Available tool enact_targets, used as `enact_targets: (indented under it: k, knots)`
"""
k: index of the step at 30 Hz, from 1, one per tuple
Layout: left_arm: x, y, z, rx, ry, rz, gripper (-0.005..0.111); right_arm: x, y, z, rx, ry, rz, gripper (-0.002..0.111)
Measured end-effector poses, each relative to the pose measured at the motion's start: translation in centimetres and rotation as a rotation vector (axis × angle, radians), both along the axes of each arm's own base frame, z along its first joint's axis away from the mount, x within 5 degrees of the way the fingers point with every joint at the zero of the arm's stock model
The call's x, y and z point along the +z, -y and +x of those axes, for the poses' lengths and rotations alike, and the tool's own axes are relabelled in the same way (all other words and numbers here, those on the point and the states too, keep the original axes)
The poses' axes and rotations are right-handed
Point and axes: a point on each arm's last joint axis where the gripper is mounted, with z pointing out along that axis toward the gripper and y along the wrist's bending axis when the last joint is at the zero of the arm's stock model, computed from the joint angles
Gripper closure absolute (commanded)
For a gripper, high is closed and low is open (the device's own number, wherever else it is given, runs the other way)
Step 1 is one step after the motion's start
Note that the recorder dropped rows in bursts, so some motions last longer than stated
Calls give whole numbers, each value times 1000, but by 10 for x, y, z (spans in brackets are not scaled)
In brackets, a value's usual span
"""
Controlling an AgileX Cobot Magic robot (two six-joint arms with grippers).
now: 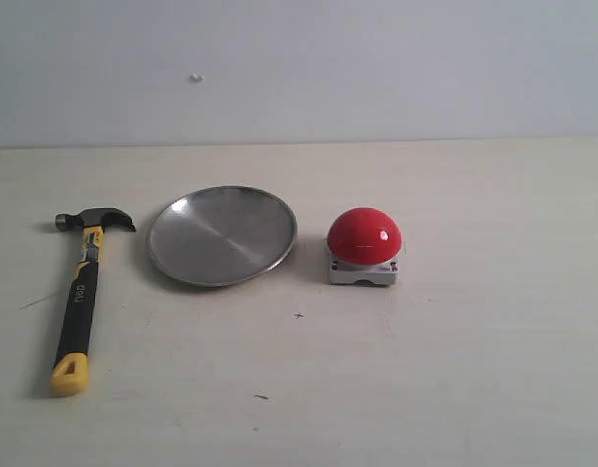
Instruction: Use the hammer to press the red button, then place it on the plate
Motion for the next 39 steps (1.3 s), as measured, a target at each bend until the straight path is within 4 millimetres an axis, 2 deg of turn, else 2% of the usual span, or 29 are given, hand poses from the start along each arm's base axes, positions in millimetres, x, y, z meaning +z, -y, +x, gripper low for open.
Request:
enact_targets:
  k: [6,10,12,15,18,21,26,30,33,39]
  knots:
    - [10,-2,-1,10,106,-162,107,0,0,0,0,0,0,108]
    - [23,-7,-4,21,245,-370,107,0,0,0,0,0,0,108]
    - [30,-10,-6,29,322,-416,107,0,0,0,0,0,0,108]
    - [51,-11,-6,35,376,-415,107,0,0,0,0,0,0,108]
    - [79,-10,7,39,343,-349,107,0,0,0,0,0,0,108]
    - [106,-7,37,40,229,-269,107,0,0,0,0,0,0,108]
    - [122,-1,122,33,-131,-143,107,0,0,0,0,0,0,108]
    - [99,6,195,-11,-508,-75,107,0,0,0,0,0,0,108]
    - [70,18,241,-85,-774,-4,107,0,0,0,0,0,0,108]
    - [22,48,316,-210,-1058,145,107,0,0,0,0,0,0,108]
